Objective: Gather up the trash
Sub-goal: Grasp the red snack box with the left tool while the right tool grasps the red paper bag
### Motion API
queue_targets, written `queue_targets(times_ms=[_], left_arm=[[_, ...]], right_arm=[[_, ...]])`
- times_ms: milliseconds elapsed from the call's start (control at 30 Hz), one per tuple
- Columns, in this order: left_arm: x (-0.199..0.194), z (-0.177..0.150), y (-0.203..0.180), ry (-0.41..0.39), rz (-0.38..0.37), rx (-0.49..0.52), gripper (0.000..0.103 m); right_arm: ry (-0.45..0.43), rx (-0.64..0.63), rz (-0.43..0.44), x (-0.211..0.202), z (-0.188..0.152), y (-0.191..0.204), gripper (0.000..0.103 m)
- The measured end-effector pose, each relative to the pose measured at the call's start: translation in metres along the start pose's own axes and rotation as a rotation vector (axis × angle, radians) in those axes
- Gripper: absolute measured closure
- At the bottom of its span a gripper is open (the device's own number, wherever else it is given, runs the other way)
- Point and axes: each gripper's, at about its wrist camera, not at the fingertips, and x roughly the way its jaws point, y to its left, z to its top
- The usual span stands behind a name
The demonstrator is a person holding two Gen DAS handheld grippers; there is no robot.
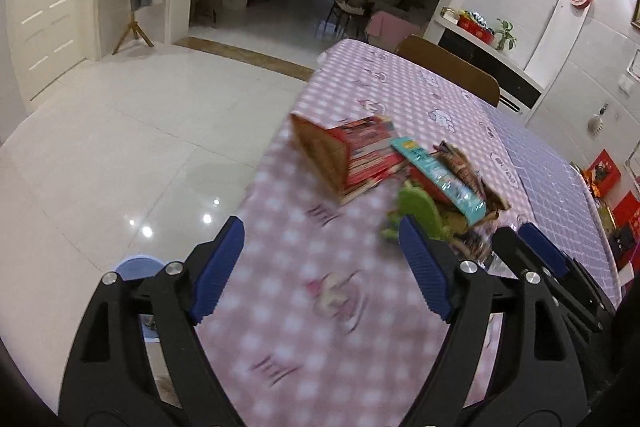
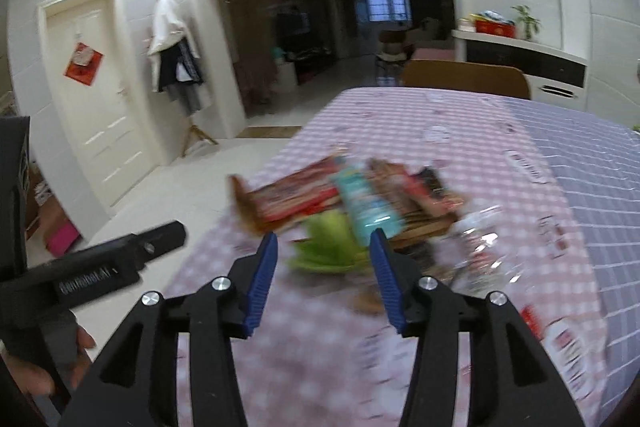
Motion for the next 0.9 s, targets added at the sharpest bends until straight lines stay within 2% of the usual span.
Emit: queue_targets(times_ms=[133, 333, 467, 533, 600, 633, 733, 900], left_arm=[[0.019, 0.013, -0.013, 0.012, 0.019, -0.003, 0.024], [0.052, 0.031, -0.009, 0.039, 0.060, -0.049, 0.024], [0.070, 0.042, -0.012, 0.043, 0.074, -0.051, 0.024], [0.079, 0.047, -0.012, 0.055, 0.082, -0.049, 0.024], [0.091, 0.051, -0.012, 0.081, 0.097, -0.047, 0.024], [0.093, 0.051, -0.012, 0.089, 0.101, -0.045, 0.024], [0.104, 0.053, -0.010, 0.112, 0.103, -0.049, 0.024], [0.108, 0.053, -0.005, 0.120, 0.088, -0.063, 0.024]], right_arm=[[0.046, -0.011, -0.038, 0.019, 0.015, -0.038, 0.053], [0.107, -0.057, -0.076, 0.051, 0.026, -0.038, 0.051], [0.184, -0.049, -0.021, 0.078, 0.035, -0.039, 0.049], [0.204, -0.065, -0.077, 0.090, 0.039, -0.037, 0.049], [0.224, -0.025, -0.070, 0.099, 0.040, -0.044, 0.049], [0.229, -0.007, -0.060, 0.100, 0.041, -0.047, 0.050], [0.240, -0.003, -0.035, 0.102, 0.042, -0.048, 0.066], [0.247, -0.014, -0.033, 0.104, 0.043, -0.048, 0.066]])
